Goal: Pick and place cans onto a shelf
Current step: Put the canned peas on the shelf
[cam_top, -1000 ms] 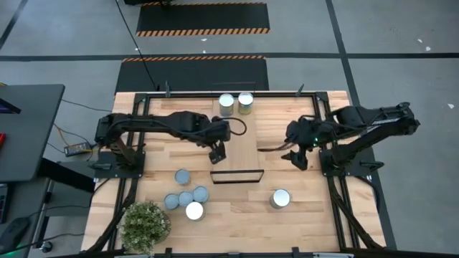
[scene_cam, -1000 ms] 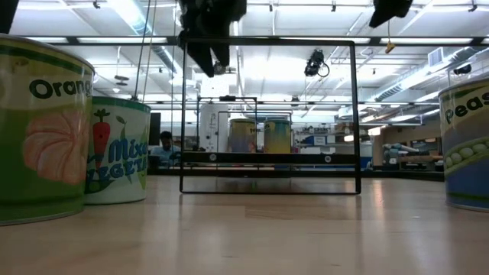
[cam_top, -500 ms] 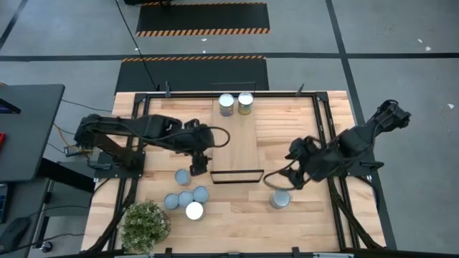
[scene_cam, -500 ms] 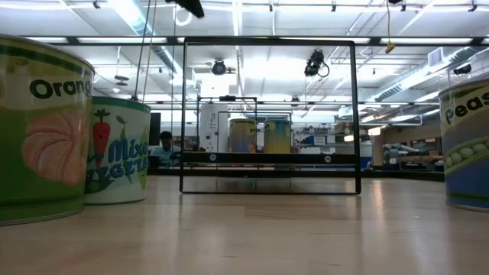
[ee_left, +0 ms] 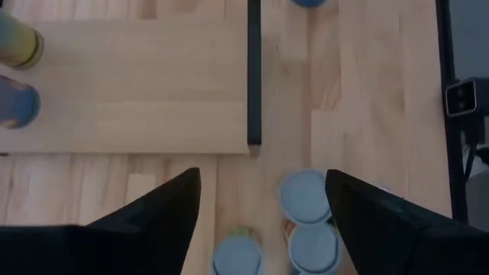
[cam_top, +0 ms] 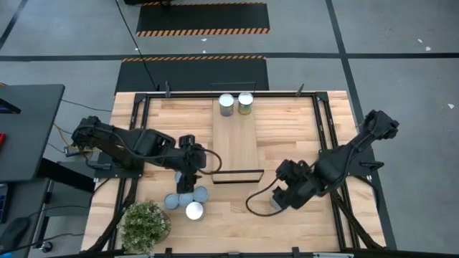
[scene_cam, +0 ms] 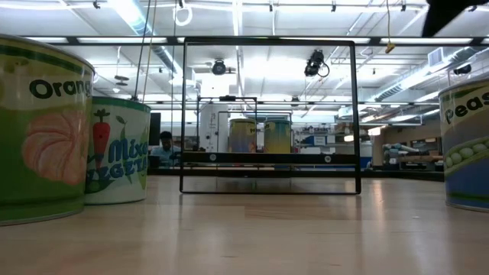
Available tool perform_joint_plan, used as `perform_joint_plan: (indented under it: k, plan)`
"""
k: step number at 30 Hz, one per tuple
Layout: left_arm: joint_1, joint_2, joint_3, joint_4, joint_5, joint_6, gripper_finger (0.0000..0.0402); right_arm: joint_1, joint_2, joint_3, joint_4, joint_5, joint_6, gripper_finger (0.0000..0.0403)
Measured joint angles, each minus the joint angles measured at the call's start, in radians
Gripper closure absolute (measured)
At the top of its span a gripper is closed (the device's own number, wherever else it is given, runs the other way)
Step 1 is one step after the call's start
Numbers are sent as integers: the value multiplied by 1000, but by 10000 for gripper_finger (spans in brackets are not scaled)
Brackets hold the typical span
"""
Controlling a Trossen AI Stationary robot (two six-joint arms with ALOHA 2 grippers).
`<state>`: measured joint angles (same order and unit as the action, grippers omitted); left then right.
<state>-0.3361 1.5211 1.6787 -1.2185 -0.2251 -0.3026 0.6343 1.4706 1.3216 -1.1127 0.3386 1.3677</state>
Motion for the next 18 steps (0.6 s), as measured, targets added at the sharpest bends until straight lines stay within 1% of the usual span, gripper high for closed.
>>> perform_joint_plan:
  k: [3,6,9,11,18]
  plan:
    - [-10,-12,-2,-22,-13,-1,116,26,37,0,-38,7,27,64]
    - [-9,-30,0,-20,-47,1,116,48,72,0,-104,37,40,64]
    - [0,-40,0,-19,-74,6,116,65,104,0,-111,89,30,62]
    - [8,-46,0,-19,-78,11,116,67,126,0,-98,104,19,57]
    - [25,-46,0,-21,-78,9,116,62,177,0,-17,52,-16,15]
